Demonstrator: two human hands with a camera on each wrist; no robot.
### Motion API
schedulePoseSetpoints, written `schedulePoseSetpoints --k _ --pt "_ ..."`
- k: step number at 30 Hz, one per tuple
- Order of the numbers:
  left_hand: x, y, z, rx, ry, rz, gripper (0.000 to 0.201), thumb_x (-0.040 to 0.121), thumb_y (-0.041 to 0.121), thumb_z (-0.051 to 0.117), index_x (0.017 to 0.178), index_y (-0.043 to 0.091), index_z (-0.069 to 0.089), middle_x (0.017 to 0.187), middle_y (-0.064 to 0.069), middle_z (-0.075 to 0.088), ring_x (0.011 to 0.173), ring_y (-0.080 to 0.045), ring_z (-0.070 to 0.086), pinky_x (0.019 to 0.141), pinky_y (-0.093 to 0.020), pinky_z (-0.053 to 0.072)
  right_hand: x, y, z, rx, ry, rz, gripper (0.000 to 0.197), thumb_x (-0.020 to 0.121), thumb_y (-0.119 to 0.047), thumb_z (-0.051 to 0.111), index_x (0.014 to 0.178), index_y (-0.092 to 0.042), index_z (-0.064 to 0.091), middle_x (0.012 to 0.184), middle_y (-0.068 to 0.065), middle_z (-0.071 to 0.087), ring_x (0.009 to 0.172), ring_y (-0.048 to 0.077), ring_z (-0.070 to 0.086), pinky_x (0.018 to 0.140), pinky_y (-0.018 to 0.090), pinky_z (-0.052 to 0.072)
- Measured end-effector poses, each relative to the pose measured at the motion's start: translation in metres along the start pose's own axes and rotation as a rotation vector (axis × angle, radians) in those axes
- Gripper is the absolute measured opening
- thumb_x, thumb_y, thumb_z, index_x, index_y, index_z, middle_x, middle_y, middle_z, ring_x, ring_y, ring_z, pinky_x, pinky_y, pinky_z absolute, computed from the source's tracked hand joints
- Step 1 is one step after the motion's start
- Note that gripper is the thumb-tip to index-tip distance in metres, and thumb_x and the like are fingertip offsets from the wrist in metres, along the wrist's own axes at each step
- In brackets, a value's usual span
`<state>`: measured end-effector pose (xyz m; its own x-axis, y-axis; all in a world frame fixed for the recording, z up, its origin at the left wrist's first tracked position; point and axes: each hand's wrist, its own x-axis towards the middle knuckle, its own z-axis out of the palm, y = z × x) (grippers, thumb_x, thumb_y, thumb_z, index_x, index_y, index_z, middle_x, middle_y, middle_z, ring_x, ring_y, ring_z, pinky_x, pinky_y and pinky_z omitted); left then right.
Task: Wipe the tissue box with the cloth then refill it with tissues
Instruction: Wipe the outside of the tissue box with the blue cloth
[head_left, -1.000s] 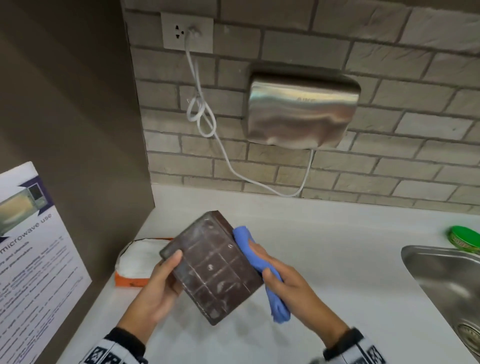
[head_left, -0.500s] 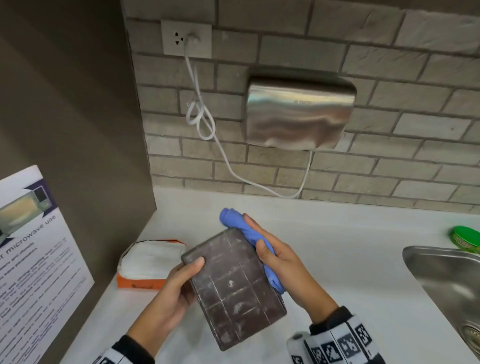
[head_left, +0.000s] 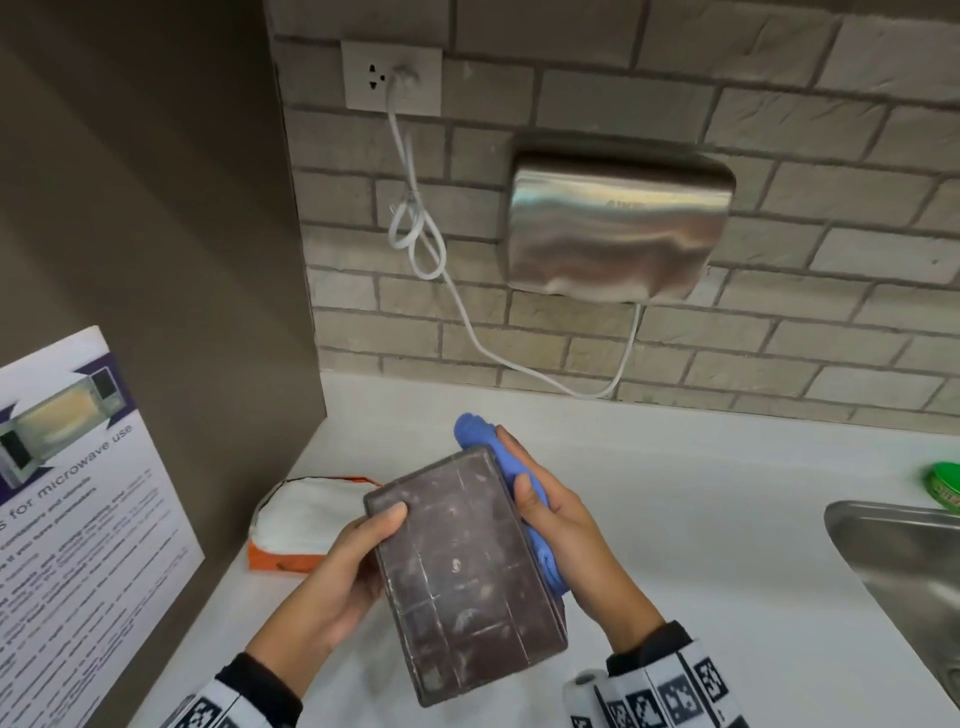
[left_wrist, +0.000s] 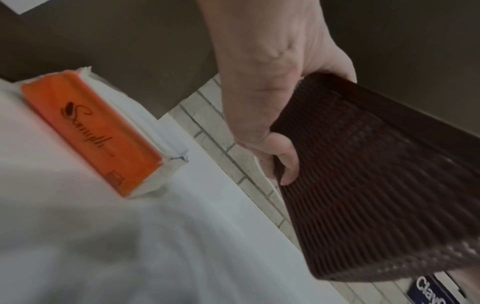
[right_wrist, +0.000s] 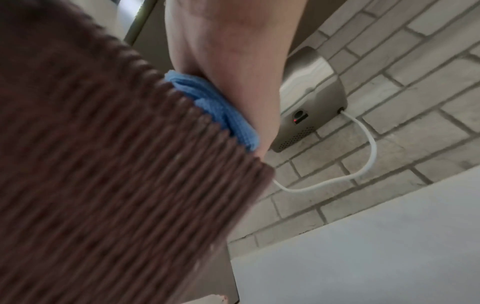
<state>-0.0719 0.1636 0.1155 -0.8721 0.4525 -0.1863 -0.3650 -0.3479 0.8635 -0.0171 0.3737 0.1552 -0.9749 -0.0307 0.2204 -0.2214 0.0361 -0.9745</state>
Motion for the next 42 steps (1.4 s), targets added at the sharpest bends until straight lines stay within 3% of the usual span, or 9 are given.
schedulePoseSetpoints --k 5,7,12,15,20,23,30,38,42 --pt "0.003 0.007 -0.008 -0.188 0.186 -0.002 0.045 0.074 0.039 0.063 0.112 0.014 0.067 0.103 -0.010 0.075 0.099 -0.027 0.066 0.098 -0.045 0.047 -0.024 0.009 0.003 -0.046 -0.046 -0.029 0.066 0.080 -0.067 0.049 0.137 -0.033 0.048 0.121 -0.036 0.059 0.113 -0.011 0.056 0.091 0.005 0.044" --pt "0.004 0.005 -0.009 -0.209 0.225 -0.005 0.044 0.073 0.041 0.069 0.107 0.015 0.069 0.103 -0.007 0.073 0.099 -0.026 0.064 0.099 -0.044 0.046 -0.033 0.015 0.003 0.005 0.042 -0.027 0.068 0.071 -0.076 0.053 0.126 -0.037 0.060 0.125 -0.022 0.063 0.116 -0.004 0.058 0.087 0.004 0.044" --pt "0.007 -0.009 0.015 -0.203 0.229 0.011 0.025 0.087 0.038 0.062 0.087 0.014 0.064 0.068 -0.005 0.059 0.057 -0.012 0.065 0.062 -0.036 0.058 -0.030 0.041 0.004 0.270 0.265 0.048 0.093 0.057 -0.078 0.065 0.135 -0.030 0.049 0.139 0.000 0.055 0.124 0.015 0.056 0.098 0.026 0.051" --pt "0.005 -0.016 0.031 -0.161 0.207 0.009 0.025 0.092 0.035 0.056 0.105 0.016 0.066 0.081 -0.004 0.078 0.077 -0.020 0.075 0.078 -0.047 0.057 -0.021 0.048 0.005 0.274 0.321 0.050 0.073 0.076 -0.068 0.058 0.139 -0.038 0.039 0.137 -0.003 0.056 0.123 0.017 0.056 0.106 0.043 0.045" --pt "0.003 -0.023 0.008 0.175 0.049 -0.017 0.081 0.069 0.058 0.075 0.138 0.029 0.044 0.128 0.003 0.066 0.116 -0.023 0.064 0.092 -0.040 0.054 -0.015 0.047 -0.018 0.300 0.231 0.122 0.037 0.103 -0.024 0.036 0.139 -0.026 0.044 0.132 0.002 0.062 0.121 0.022 0.059 0.102 0.040 0.048" --pt "0.005 -0.019 -0.023 0.534 -0.036 -0.056 0.149 0.038 0.055 0.094 0.146 0.053 -0.009 0.151 0.019 0.031 0.133 -0.010 0.044 0.107 -0.031 0.040 -0.012 0.052 -0.038 0.352 0.143 0.279 0.037 0.101 -0.024 0.039 0.137 -0.022 0.048 0.129 0.009 0.063 0.120 0.028 0.059 0.103 0.045 0.046" --pt "0.011 -0.029 -0.031 0.739 -0.281 -0.051 0.139 0.062 0.023 0.092 0.135 0.066 -0.017 0.139 0.043 0.014 0.135 0.006 0.029 0.108 -0.020 0.038 -0.006 0.084 -0.042 0.332 0.150 0.472 0.035 0.099 -0.030 0.047 0.130 -0.015 0.056 0.126 0.018 0.063 0.118 0.035 0.059 0.102 0.048 0.046" --pt "0.016 -0.066 -0.031 0.774 -0.196 -0.036 0.142 0.058 0.035 0.093 0.144 0.052 -0.020 0.157 0.021 0.010 0.142 -0.002 0.024 0.118 -0.033 0.028 0.003 0.101 -0.037 0.021 0.433 0.454 0.021 0.094 -0.023 0.059 0.095 -0.010 0.075 0.095 0.023 0.072 0.082 0.036 0.067 0.068 0.035 0.058" --pt "0.022 -0.070 -0.036 0.814 -0.186 -0.020 0.143 0.053 0.044 0.093 0.147 0.047 -0.015 0.158 0.021 0.007 0.144 -0.003 0.022 0.119 -0.038 0.027 0.004 0.099 -0.046 -0.029 0.525 0.401 0.022 0.088 -0.021 0.067 0.098 -0.001 0.070 0.094 0.020 0.072 0.088 0.033 0.069 0.076 0.039 0.058"
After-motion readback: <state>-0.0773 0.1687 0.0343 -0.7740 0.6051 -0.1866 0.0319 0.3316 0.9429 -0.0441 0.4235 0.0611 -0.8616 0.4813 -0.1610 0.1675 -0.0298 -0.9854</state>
